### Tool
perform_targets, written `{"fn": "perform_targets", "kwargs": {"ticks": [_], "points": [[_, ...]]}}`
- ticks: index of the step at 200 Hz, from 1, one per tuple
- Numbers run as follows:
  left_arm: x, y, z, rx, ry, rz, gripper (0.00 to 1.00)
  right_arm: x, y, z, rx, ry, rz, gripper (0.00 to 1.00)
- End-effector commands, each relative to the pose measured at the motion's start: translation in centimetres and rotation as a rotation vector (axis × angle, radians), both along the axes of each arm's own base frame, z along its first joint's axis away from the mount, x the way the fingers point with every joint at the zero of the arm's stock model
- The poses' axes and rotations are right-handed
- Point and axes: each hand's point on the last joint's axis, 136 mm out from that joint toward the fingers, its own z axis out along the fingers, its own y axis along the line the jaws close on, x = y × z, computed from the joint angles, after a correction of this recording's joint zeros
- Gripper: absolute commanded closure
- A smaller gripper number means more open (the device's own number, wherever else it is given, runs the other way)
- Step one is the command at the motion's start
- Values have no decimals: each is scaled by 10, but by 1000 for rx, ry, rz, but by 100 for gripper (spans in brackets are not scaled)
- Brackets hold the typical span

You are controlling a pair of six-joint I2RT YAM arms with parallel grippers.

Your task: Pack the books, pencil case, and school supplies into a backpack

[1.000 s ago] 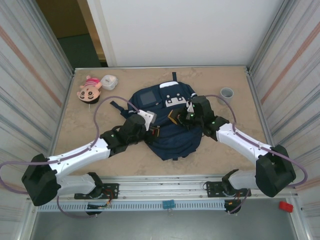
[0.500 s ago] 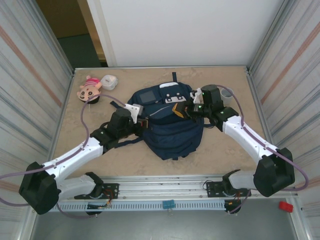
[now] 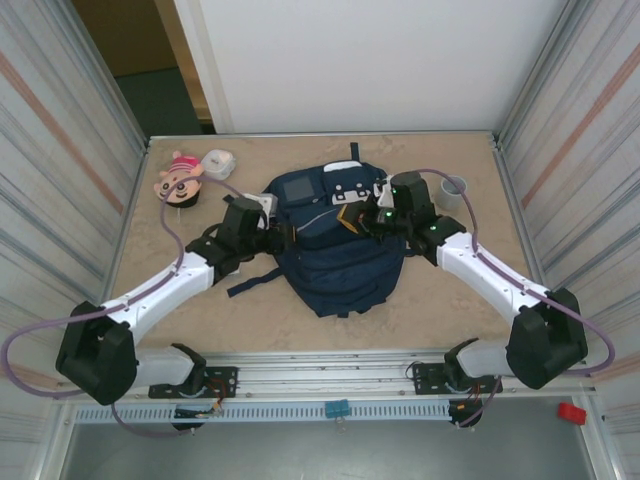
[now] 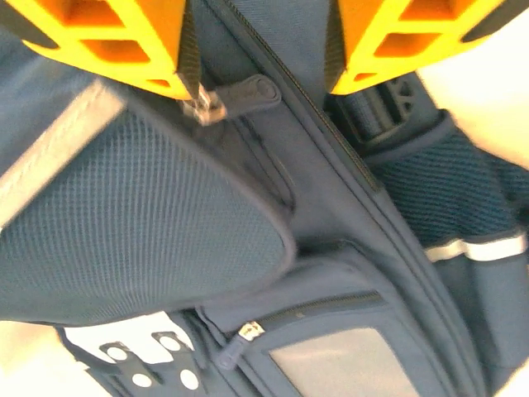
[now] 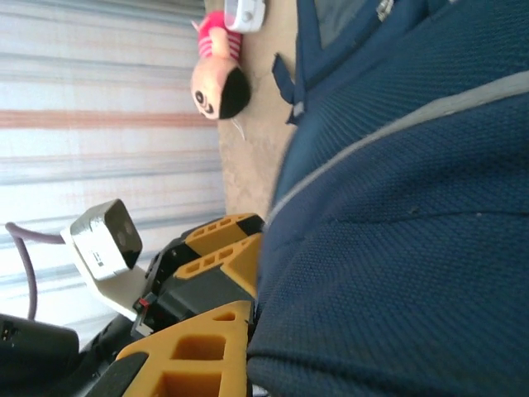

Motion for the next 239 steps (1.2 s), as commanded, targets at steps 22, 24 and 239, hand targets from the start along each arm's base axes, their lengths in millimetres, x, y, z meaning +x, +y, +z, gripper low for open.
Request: {"fn": "perform_targets", "kwargs": {"ticks": [22, 24, 239], "points": [[-15, 66, 11, -108, 200, 352, 27, -4, 11, -13, -60, -18, -32, 64], [-17, 69, 10, -117, 211, 368, 27, -7, 10, -15, -79, -22, -22, 62], [-72, 183, -118, -400, 874, 1449, 4, -81, -49, -35, -492, -8, 187, 22]]}}
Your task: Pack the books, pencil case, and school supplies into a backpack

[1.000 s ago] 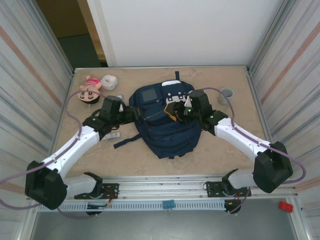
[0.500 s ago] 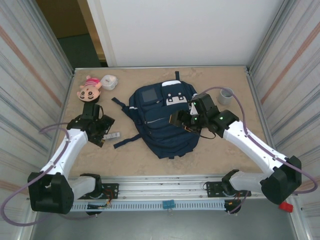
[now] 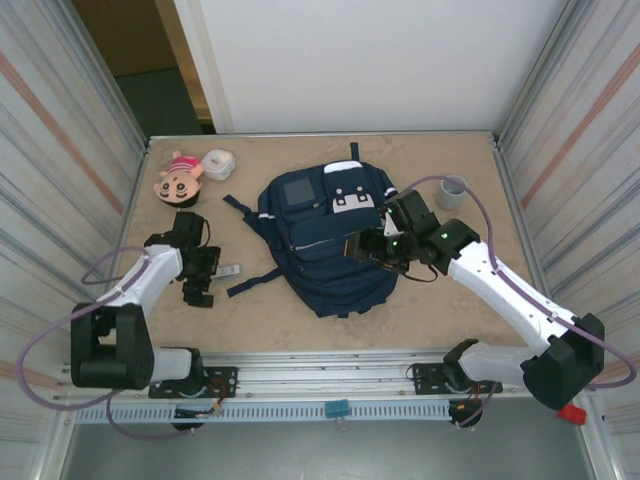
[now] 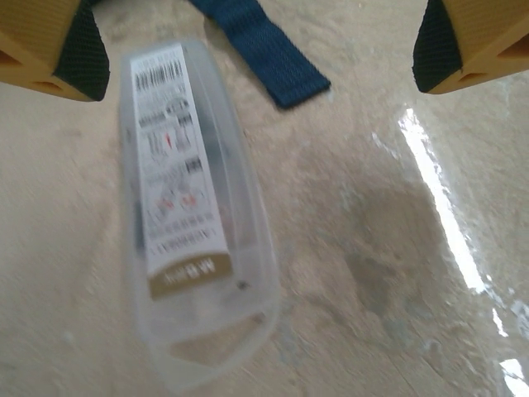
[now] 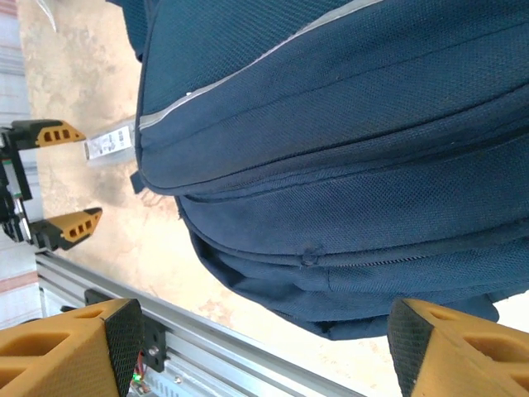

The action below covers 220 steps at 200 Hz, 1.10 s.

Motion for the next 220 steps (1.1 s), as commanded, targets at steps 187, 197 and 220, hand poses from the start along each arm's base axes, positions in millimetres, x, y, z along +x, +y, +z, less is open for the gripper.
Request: {"fn": "perform_targets", "kwargs": {"ticks": [187, 197, 220], "points": [[33, 1, -19, -40, -9, 65, 45, 6, 6, 32, 72, -169, 16, 25], [31, -1, -15, -55, -26, 67, 46, 7, 7, 37, 89, -195, 19, 25], [28, -10, 0, -100, -90, 48, 46, 8, 18, 50, 169, -283, 71, 24]]}}
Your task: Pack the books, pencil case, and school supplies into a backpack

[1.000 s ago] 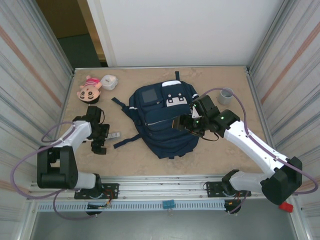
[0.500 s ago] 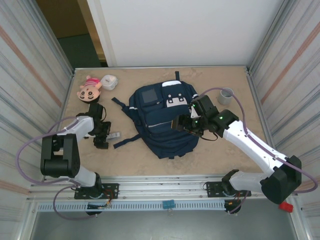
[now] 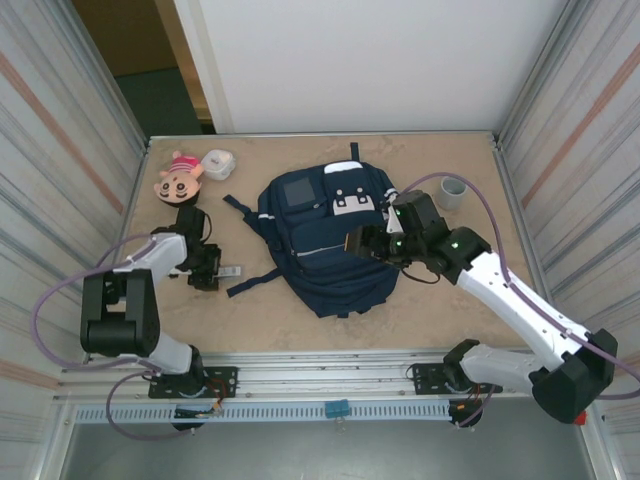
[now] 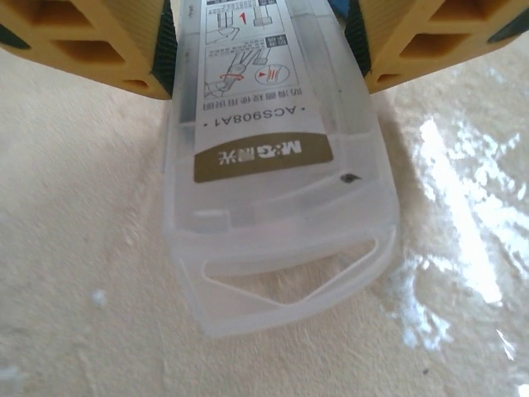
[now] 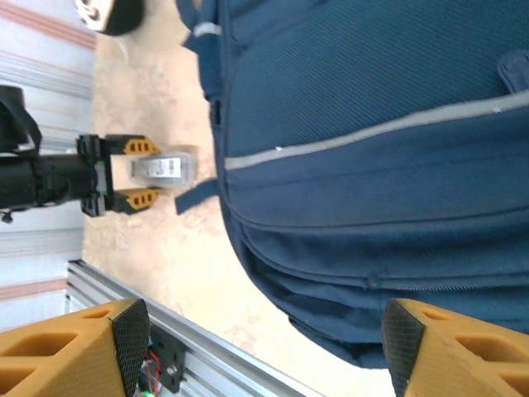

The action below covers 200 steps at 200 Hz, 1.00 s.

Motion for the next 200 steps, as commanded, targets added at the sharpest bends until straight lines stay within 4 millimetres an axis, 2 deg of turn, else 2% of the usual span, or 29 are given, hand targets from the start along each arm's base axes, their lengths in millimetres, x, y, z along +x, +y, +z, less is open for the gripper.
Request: {"fn": "perform_targets", "kwargs": {"ticks": [1, 17, 42, 85, 109, 150, 200], "points": [[-6, -9, 17, -48, -62, 2, 46, 3, 12, 17, 78, -121, 62, 24], [-1, -20, 29, -83, -138, -58, 47, 1, 28, 19, 162, -171, 136, 23], [0, -50, 46, -188, -228, -149, 48, -1, 53, 8, 270, -124, 210, 24], [-11, -102, 66, -311, -344, -199, 50, -6, 98, -16, 199, -83, 357, 26], [-13, -124, 79, -343, -381, -238, 50, -5, 120, -26, 250, -47, 392, 27], [-15, -145, 91, -380, -416, -260, 50, -5, 139, -49, 236, 9, 417, 29], [-14, -159, 103, -422, -436, -269, 50, -4, 156, -58, 237, 25, 452, 38]]}}
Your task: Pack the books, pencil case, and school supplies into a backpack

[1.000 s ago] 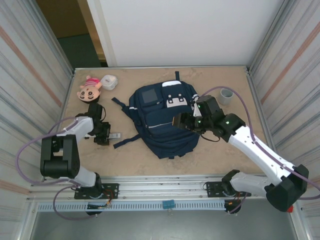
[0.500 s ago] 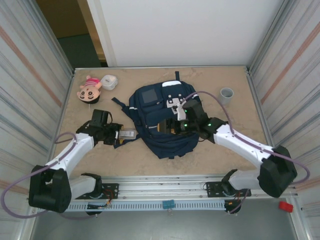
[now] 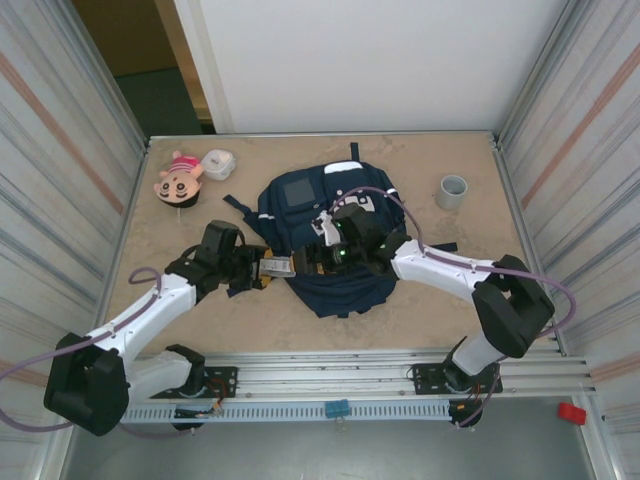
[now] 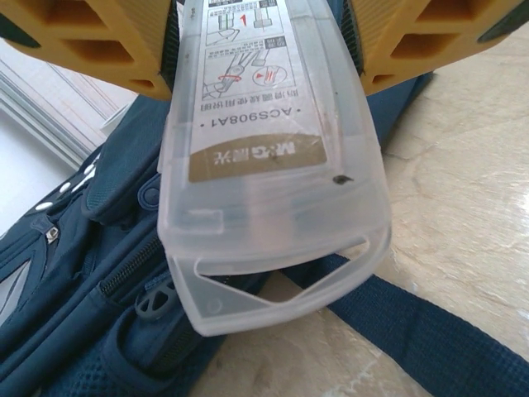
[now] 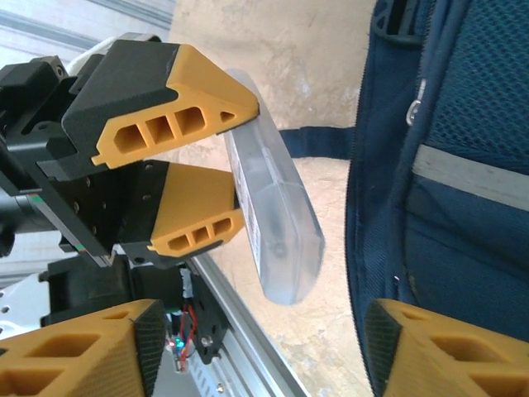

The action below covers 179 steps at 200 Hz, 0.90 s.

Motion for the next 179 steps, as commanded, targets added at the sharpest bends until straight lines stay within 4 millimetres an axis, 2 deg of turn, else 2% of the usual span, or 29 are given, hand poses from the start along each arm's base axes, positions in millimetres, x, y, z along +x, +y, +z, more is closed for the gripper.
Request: {"fn": "perform_targets", "kwargs": {"ticks": [1, 39, 91, 105, 120, 149, 169, 179], "points": [[6, -9, 22, -54, -46, 17, 51, 2, 17, 16, 58, -29, 42, 39], [6, -15, 26, -66, -56, 22, 51, 2, 27, 13, 62, -19, 65, 56], [9, -22, 33, -95, -72, 21, 51, 3, 30, 11, 65, -19, 66, 70], [9, -23, 34, -94, -76, 20, 51, 4, 28, 13, 69, -23, 63, 76], [10, -21, 33, -82, -79, 20, 49, 5, 25, 18, 77, -35, 45, 78], [8, -17, 31, 2, -94, -35, 40, 18, 0, 33, 143, -41, -58, 82], [11, -10, 40, 115, -158, -92, 31, 27, -34, 48, 173, -53, -137, 83], [18, -9, 51, 186, -237, -137, 27, 31, -54, 52, 176, -54, -174, 84]]}}
